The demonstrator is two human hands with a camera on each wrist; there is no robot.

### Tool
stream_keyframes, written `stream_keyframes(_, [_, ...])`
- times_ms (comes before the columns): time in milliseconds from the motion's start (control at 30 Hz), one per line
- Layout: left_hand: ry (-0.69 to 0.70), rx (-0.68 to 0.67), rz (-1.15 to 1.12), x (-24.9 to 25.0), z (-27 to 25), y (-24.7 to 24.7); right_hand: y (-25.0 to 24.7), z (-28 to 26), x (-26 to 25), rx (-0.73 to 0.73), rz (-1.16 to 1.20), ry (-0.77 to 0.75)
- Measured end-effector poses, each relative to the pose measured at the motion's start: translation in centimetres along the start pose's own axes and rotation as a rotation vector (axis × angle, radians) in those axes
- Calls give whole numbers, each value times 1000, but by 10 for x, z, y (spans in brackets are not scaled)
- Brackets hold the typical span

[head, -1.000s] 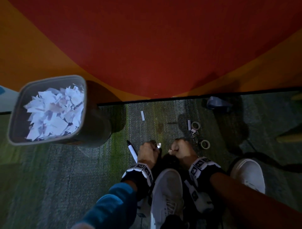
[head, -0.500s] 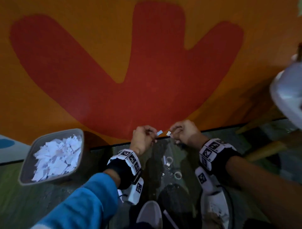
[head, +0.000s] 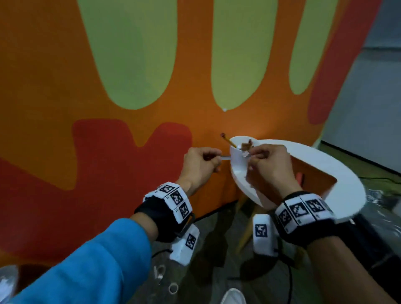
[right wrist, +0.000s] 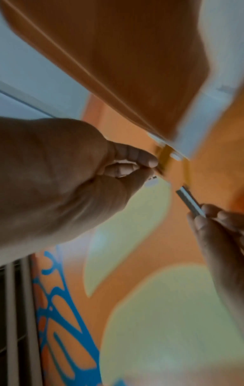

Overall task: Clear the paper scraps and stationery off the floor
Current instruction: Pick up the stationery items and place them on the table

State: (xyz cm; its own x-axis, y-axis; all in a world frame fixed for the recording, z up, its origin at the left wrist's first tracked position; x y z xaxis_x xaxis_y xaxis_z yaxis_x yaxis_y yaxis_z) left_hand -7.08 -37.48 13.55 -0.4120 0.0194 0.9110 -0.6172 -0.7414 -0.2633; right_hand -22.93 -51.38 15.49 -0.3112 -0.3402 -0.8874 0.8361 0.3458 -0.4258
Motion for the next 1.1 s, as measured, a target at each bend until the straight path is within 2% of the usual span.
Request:
stream_keyframes(133, [22, -80, -39, 14, 22, 82, -61, 20, 46, 172, -100, 105])
stream_keyframes(300, [90, -216, 89, 25, 31, 144, -84, 31, 66, 193, -198, 98])
stream_keyframes(400, [123, -240, 169, 28, 30, 140, -89, 33, 64, 210, -223, 57])
stream_keyframes(533, [59, -219, 125, 12, 24, 99, -73, 30, 50, 129, -100, 11])
stream_keyframes(700, [30, -262, 179, 3, -1, 24, 2, -2, 4, -156, 48, -92])
stream_keyframes(867, [-11, -232, 313, -22, -30, -69, 111, -37, -27, -474, -68, -193])
stream_keyframes(967, [-78, -216, 424, -68, -54, -128, 187, -68, -22, -646, -159, -206])
stream_keyframes(1033, [-179, -194, 466, -120, -79, -174, 251, -97, -4, -785, -229, -184])
stream_keyframes(1100, [-274, -173, 485, -167, -102, -204, 296, -118, 21, -859, -325, -168])
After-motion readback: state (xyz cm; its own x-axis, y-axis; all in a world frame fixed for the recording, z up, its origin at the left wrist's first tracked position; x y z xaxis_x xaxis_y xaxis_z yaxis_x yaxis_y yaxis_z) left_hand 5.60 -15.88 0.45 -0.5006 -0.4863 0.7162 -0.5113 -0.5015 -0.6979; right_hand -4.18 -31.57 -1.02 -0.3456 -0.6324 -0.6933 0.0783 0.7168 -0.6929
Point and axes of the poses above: each hand's wrist, its own z-axis towards the middle knuckle, its own y-axis out of the palm, x = y × z, the point moved 7 cm from there along z, towards the middle knuckle, and after that the axes turned 6 degrees about y, right-handed, at the moved point
